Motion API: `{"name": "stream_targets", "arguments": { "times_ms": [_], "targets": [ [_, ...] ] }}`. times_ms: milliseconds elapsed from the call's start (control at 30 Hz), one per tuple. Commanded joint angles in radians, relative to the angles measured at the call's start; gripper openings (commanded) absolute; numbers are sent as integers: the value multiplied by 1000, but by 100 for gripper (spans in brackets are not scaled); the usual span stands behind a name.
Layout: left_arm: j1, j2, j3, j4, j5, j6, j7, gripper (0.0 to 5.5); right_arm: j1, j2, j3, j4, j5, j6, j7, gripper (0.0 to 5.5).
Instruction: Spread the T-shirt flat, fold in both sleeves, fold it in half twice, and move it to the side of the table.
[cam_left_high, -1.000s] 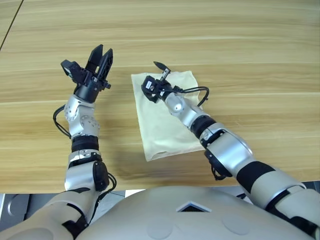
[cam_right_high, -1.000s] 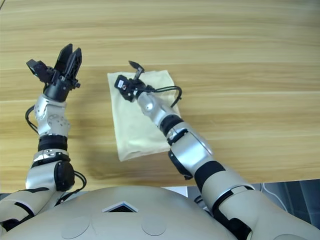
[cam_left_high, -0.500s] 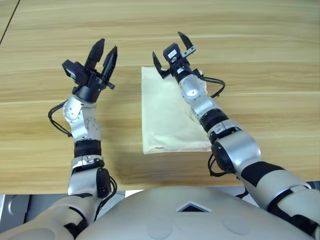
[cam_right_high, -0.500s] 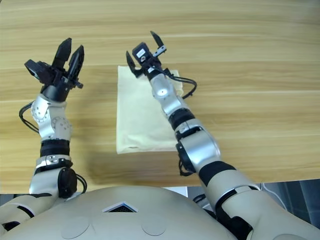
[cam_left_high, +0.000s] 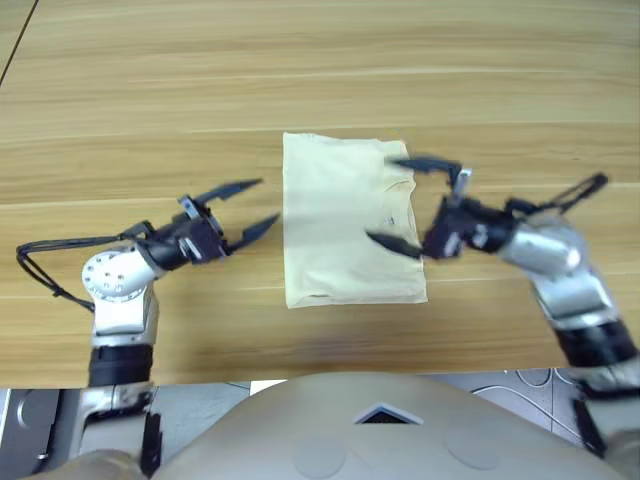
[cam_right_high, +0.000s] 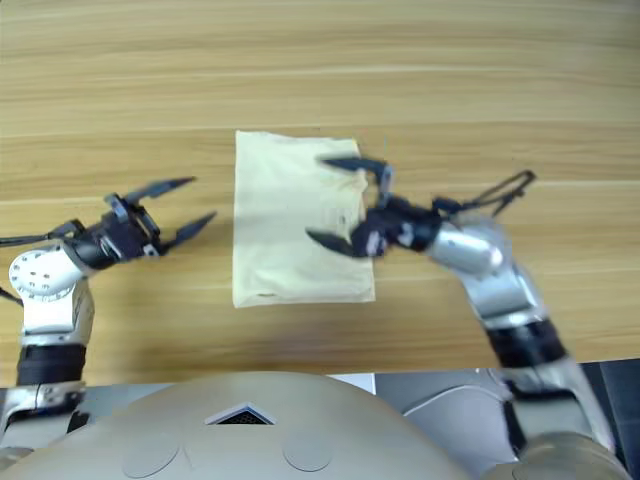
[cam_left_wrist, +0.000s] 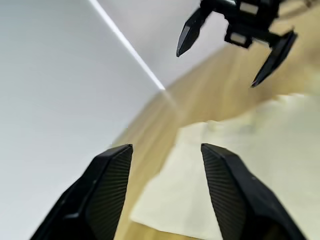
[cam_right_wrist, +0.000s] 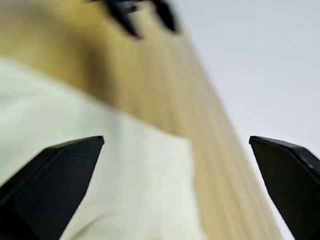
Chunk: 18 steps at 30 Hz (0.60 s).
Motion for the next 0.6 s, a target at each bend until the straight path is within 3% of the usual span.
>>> {"name": "stream_targets", "arguments": {
  "times_ms": [33,233,400,600],
  "targets": [
    [149,131,-30,-158,81,8,-32,322,237,-168,-87,-124,2,-99,77,540],
    [187,190,-67,-65,324,-46,54,409,240,-118,-35,0,-212,-66,34,540],
    [171,208,-125,33,496,-75,150,409,158,-58,16,107,-362,-18,-24,540],
    [153,248,-173,39,568,-80,217,409,152,-65,28,140,-411,-2,-77,540]
  ]
}}
